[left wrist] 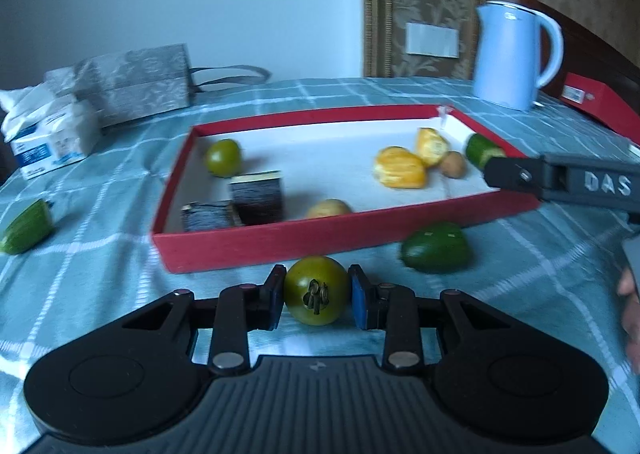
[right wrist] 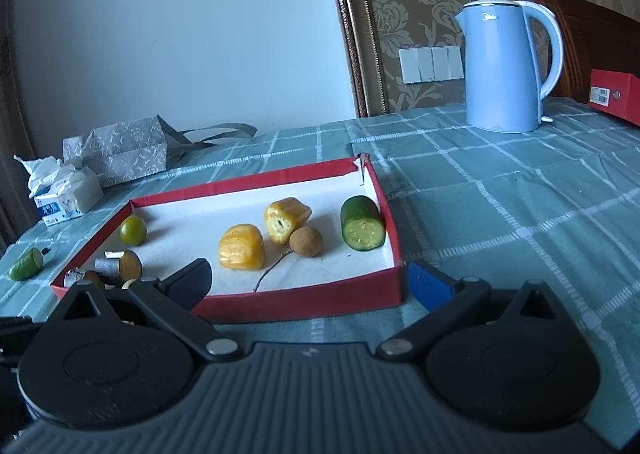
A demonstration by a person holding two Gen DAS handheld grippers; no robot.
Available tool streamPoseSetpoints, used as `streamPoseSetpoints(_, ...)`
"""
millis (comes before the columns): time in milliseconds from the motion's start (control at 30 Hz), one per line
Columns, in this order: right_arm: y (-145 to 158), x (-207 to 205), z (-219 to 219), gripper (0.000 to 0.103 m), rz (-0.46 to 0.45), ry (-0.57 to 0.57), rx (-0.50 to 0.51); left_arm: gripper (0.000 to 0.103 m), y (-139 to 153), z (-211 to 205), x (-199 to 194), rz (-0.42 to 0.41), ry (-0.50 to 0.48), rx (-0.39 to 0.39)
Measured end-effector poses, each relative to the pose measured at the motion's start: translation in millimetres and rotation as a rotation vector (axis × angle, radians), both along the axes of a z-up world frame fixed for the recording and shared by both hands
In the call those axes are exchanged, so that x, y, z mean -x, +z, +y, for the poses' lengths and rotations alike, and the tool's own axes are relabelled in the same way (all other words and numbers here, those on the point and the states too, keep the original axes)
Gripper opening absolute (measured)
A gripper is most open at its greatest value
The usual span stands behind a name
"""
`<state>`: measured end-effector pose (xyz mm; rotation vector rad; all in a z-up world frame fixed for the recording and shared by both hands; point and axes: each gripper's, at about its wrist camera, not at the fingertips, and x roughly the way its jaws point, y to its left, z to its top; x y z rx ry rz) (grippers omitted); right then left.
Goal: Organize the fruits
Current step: 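Grasp the green cucumber chunk with the right gripper while the left gripper holds the tomato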
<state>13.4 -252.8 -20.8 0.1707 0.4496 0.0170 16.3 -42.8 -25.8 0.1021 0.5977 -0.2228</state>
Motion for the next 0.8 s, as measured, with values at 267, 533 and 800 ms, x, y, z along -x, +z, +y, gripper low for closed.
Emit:
streamPoseSetpoints(267,-3,4,22,0.103,0.001,0.083,0.107,0.032,1,28,-10,0.005,0.179,0.03)
streamPoseSetpoints(533,-7,10,38,0.092,0.079,0.211,0.114,0.032,1,34,-12,0.006,0.215,0.036)
streamPoseSetpoints(800,-15,-4,60,0.074,0.171,0.238,0.161,0.032,0,36,-12,0.007,0.214,0.038)
